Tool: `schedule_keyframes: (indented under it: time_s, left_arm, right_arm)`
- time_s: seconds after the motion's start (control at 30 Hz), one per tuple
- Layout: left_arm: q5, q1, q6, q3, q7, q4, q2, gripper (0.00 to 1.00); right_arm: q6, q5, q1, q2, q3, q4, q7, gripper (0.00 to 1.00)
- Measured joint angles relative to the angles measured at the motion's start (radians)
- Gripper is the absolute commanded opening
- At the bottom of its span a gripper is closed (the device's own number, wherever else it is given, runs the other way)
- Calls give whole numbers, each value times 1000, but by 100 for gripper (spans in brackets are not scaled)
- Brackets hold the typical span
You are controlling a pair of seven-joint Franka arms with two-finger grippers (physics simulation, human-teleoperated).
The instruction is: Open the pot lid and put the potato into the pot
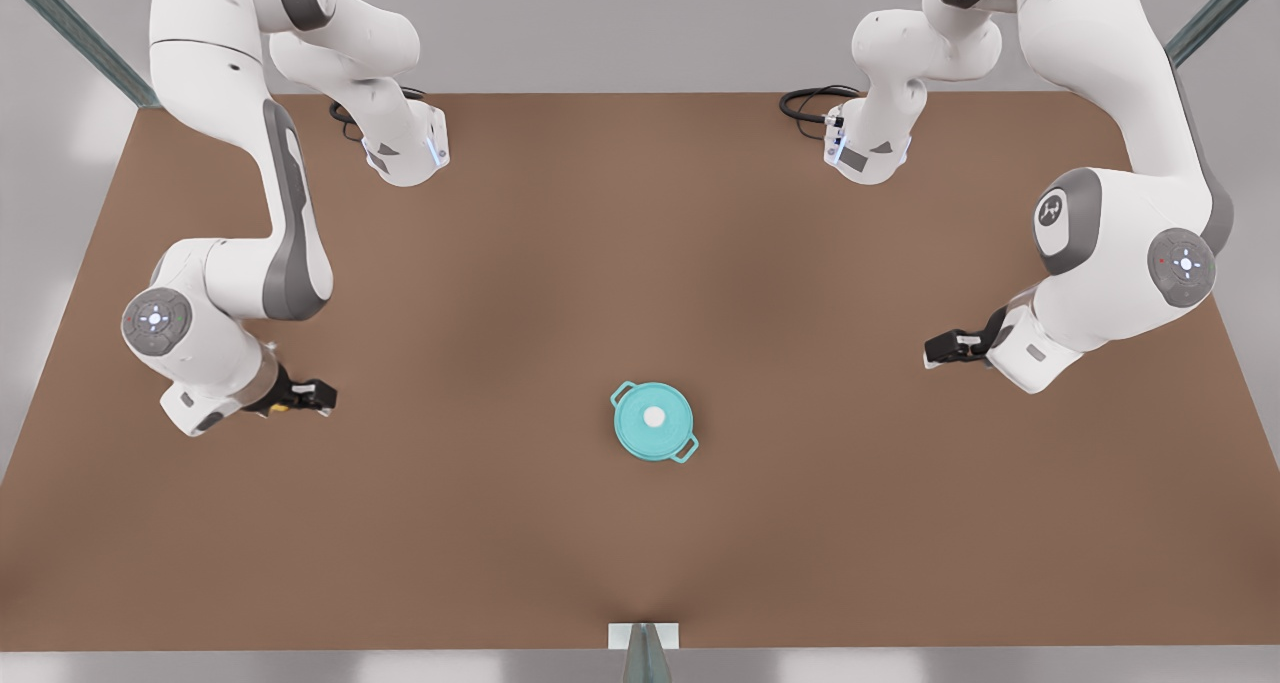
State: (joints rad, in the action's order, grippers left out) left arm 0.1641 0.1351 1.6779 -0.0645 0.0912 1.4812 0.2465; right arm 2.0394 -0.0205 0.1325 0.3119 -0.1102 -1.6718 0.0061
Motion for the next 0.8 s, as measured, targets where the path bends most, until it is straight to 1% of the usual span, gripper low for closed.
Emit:
schedule_keyframes:
  time_s: [0.07, 0.13, 0.17, 0.27, 0.33, 0.4, 0.47, 0.53, 0.63, 0.73, 0.8]
  left_arm:
    - [1, 0, 2, 0, 2, -3, 1, 100]
    - [-8, 6, 6, 29, 7, -1, 9, 100]
    - [-21, 40, 8, 38, 17, -3, 22, 100]
    - [-39, 244, 30, 55, 76, -22, 80, 100]
    - [-47, 383, 53, 59, 130, -104, 185, 100]
    - [-59, 456, 99, 59, 188, -163, 294, 100]
    - [-87, 477, 165, 55, 248, -191, 380, 100]
    - [-105, 476, 219, 34, 299, -256, 466, 100]
    - [-125, 485, 304, 26, 366, -290, 523, 100]
    - [-133, 525, 371, 29, 428, -364, 589, 100]
    - [-145, 535, 409, 29, 461, -371, 623, 100]
  right_arm:
    - [32, -2, 0, -1, -2, 1, 3, 100]
    - [25, -3, -1, -10, -36, 19, 8, 100]
    - [17, -3, -7, -18, -49, 18, 14, 100]
    - [-3, 1, -27, -55, -66, -38, 31, 100]
    - [-10, 24, -64, -77, -70, -63, 41, 100]
    - [2, 37, -81, -106, -73, -127, 50, 100]
    - [34, 46, -80, -118, -72, -211, 66, 100]
    - [92, 51, -72, -115, -72, -286, 91, 100]
    - [178, 55, -75, -79, -76, -315, 132, 100]
    - [254, 56, -99, -51, -88, -335, 167, 100]
    - [303, 56, -108, -40, -90, -357, 187, 100]
